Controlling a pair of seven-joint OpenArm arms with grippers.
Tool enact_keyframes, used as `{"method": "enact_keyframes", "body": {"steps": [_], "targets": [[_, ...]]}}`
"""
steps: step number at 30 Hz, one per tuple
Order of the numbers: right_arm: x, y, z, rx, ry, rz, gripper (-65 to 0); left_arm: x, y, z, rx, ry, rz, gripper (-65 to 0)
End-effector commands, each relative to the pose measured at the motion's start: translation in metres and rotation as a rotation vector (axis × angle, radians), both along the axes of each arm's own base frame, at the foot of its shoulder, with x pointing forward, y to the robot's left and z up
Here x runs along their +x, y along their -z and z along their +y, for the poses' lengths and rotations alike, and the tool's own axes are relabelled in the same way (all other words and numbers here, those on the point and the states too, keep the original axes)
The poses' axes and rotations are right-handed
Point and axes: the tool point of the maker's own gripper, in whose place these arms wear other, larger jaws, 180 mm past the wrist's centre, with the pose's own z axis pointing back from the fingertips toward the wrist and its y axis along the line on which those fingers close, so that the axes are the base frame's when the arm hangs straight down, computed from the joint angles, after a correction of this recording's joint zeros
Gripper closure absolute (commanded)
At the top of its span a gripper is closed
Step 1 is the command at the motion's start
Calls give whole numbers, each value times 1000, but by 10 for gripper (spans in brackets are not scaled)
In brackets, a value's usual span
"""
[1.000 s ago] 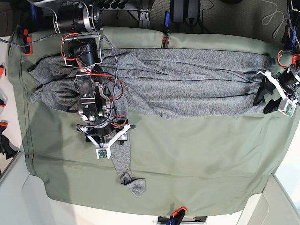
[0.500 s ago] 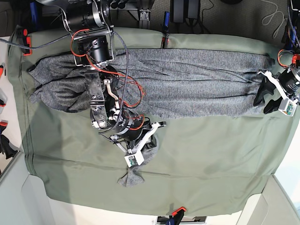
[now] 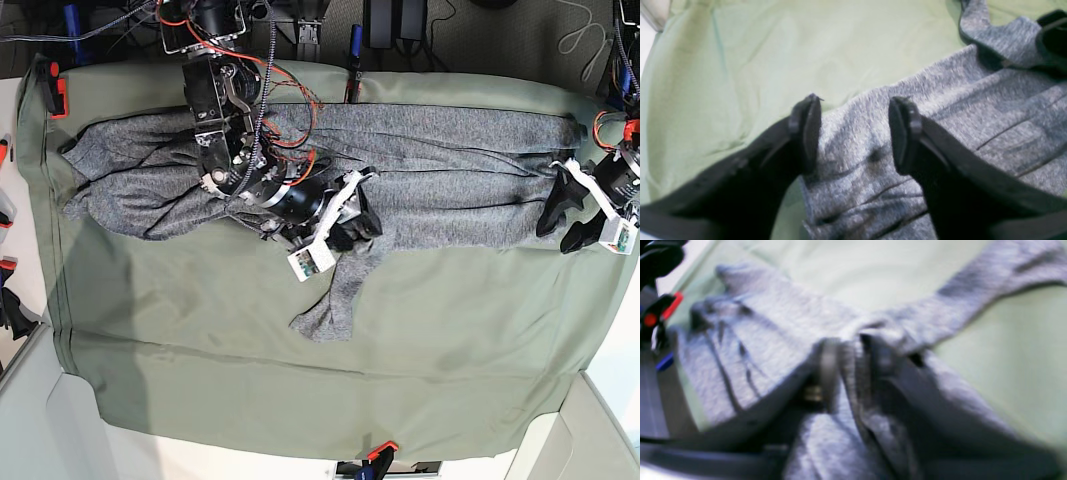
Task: Fold the T-shirt properly
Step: 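Fold the sleeve with the right gripper across the folded shirt, then grasp the sleeve end with the left gripper and pull it toward the left arm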
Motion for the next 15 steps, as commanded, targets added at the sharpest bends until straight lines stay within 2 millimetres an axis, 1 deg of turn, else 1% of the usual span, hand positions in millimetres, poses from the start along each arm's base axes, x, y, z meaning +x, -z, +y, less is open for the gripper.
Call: {"method": "enact_keyframes", "body": {"steps": [1, 2, 5, 7, 9, 12, 15], "targets": [[8, -19, 4, 46, 7, -51, -380, 9, -21, 2, -9, 7, -64, -377], [9, -19, 2, 41, 8, -53, -405, 12, -24, 1, -19, 7, -75, -379], [13, -26, -8, 29, 23, -75, -406, 24, -34, -4, -40, 1, -114, -379], [19, -35, -23, 8, 52, -94, -406, 36, -40, -14, -69, 7, -135, -378], [27, -48, -45, -10, 104, -118, -405, 48, -39, -35, -87, 45, -131, -378], [40, -67, -89, -33, 202, -169, -405, 66, -25, -79, -56, 117, -105, -378], [46, -73, -134, -47, 295, -177, -405, 84, -12, -121, -5, 153, -95, -378]]}}
